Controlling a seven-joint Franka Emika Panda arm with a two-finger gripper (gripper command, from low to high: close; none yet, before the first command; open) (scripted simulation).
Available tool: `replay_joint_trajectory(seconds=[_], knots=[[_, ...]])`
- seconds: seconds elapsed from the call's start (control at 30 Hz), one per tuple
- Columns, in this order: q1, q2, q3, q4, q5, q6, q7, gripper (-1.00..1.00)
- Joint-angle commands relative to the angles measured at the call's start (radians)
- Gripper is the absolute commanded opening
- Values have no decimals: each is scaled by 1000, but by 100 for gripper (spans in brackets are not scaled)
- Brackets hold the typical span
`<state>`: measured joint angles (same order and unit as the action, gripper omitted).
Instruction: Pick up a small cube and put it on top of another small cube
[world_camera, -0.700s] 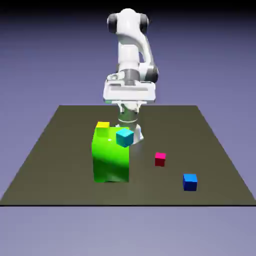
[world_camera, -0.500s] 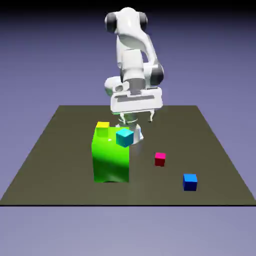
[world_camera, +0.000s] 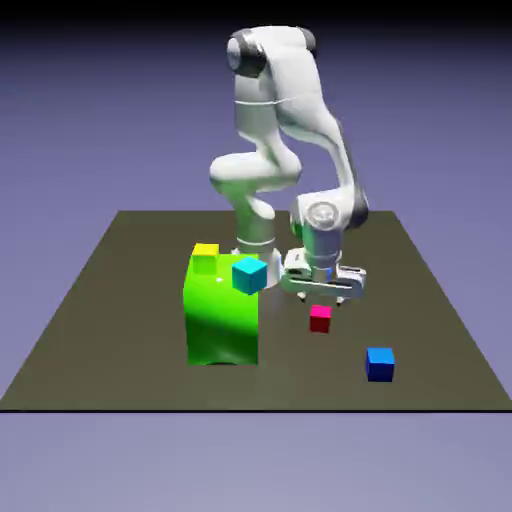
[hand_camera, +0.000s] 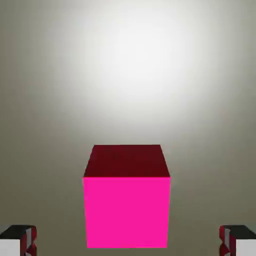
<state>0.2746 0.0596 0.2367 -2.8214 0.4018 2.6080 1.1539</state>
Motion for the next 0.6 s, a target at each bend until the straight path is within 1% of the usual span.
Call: replay_joint_trajectory(seconds=[0.0,0.13,0.17,0.2,0.23,0.47,0.53,0.57], knots=[[1,36,7,2,11,35,-9,0],[-1,181,33,8,55,174,-45,0],[-1,185,34,8,56,178,-45,0],[-1,185,34,8,56,178,-45,-100],[-1,185,34,8,56,178,-45,-100],[2,-69,-13,-3,-21,-66,17,-100],[2,-72,-13,-3,-22,-70,18,-100],[-34,-91,16,6,-14,-94,10,-100]])
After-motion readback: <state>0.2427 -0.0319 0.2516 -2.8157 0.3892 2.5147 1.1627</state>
